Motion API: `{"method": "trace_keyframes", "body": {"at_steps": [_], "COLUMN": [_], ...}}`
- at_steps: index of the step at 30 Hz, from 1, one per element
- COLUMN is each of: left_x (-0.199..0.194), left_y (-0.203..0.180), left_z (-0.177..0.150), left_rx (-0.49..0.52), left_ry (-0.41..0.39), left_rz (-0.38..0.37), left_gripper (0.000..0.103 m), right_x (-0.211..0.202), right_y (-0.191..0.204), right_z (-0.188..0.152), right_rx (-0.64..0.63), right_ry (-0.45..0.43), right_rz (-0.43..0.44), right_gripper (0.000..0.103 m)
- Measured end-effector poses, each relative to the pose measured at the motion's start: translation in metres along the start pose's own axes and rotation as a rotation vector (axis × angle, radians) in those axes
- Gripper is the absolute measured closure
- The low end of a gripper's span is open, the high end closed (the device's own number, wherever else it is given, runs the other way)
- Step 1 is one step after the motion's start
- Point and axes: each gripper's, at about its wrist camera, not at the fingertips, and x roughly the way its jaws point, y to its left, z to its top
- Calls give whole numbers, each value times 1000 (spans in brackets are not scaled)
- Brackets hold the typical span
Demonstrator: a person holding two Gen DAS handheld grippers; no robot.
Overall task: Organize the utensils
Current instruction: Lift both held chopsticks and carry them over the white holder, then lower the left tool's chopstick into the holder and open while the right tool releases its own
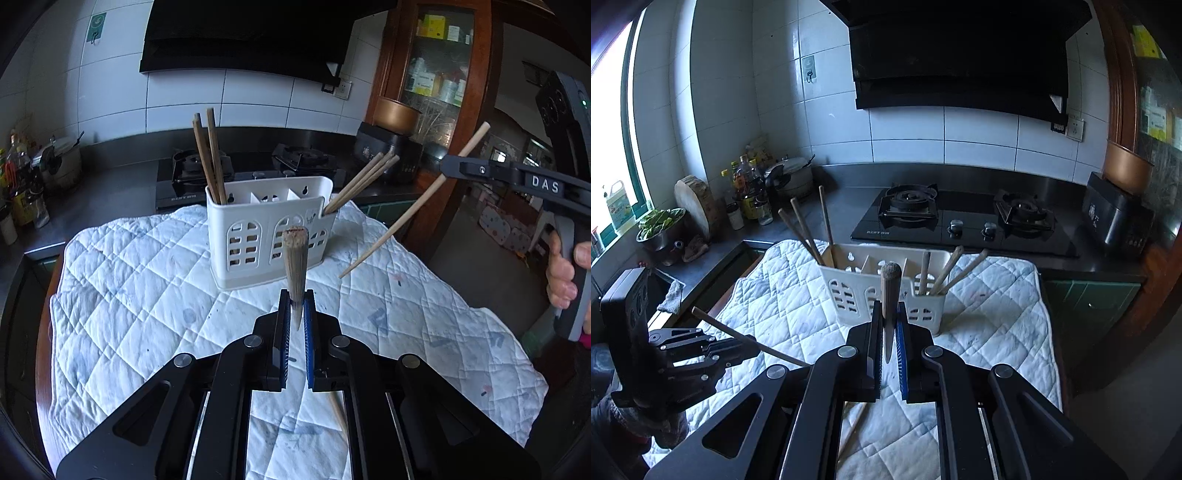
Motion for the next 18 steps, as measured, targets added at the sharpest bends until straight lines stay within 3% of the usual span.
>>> {"method": "trace_keyframes", "body": {"at_steps": [4, 8, 14, 18], "left_x": [-5, -16, -27, -18], "left_y": [2, 2, 0, 1], "left_z": [27, 59, 108, 130], "left_rx": [14, 24, 59, 84], "left_ry": [-27, -79, -150, -156], "left_rz": [-8, -20, 31, 91], "left_gripper": [97, 97, 97, 97], "right_x": [-3, -2, 11, 33], "right_y": [-3, -5, -16, -18], "right_z": [32, 55, 81, 86], "right_rx": [-10, -28, -15, -34], "right_ry": [-9, -42, -76, -49], "right_rz": [37, 10, -43, -93], "right_gripper": [96, 96, 96, 96]}}
